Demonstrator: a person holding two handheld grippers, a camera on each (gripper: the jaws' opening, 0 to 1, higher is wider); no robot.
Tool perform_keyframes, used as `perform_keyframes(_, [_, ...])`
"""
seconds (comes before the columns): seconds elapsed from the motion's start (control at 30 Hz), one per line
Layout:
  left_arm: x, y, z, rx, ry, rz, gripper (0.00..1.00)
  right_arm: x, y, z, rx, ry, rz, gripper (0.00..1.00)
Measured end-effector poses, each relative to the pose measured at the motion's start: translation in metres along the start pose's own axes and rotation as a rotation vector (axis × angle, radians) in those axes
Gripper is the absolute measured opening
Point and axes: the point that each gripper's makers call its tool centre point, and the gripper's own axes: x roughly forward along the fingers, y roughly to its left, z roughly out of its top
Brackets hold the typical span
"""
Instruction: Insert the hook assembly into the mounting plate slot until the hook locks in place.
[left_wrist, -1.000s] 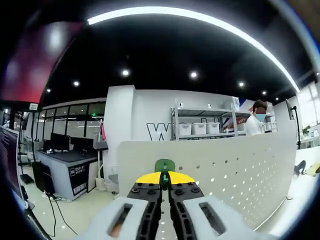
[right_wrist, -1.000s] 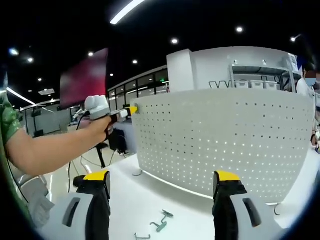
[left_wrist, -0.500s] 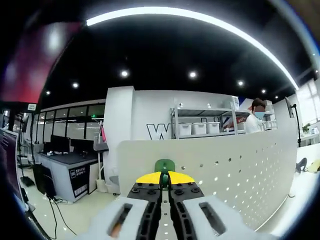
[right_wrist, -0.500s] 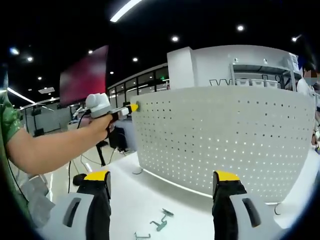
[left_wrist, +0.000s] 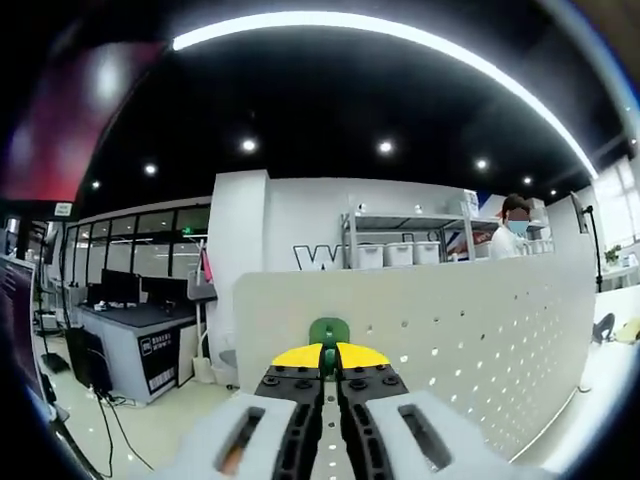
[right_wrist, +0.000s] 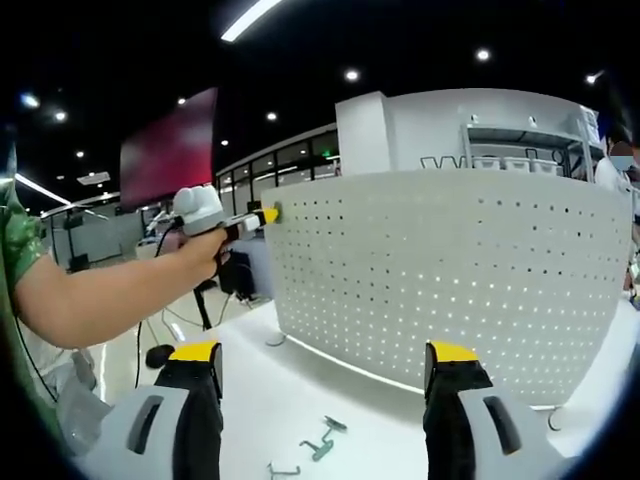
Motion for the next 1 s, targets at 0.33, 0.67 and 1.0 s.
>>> perform_keyframes(0.33, [0.0017,-0.0002,-0.0032,0.036,-0.007,0.002,0.03,0.0004,-0.0016,-0.0039,0.001,0.013,-0.002,0.84])
perform_keyframes(0.67, [-0.0006,-0.0029,-0.0042,0.096,-0.009,-0.004,0.04,0.0009,-0.0012,-0.0059,0.003,0.021,-0.001,0.84])
perform_keyframes(1.0, [-0.0014,-0.0028,-0.008,0.076,0.016,-0.003,0.04,0.0009,-0.0004,-0.0051,0.003,0.017,0.003,0.84])
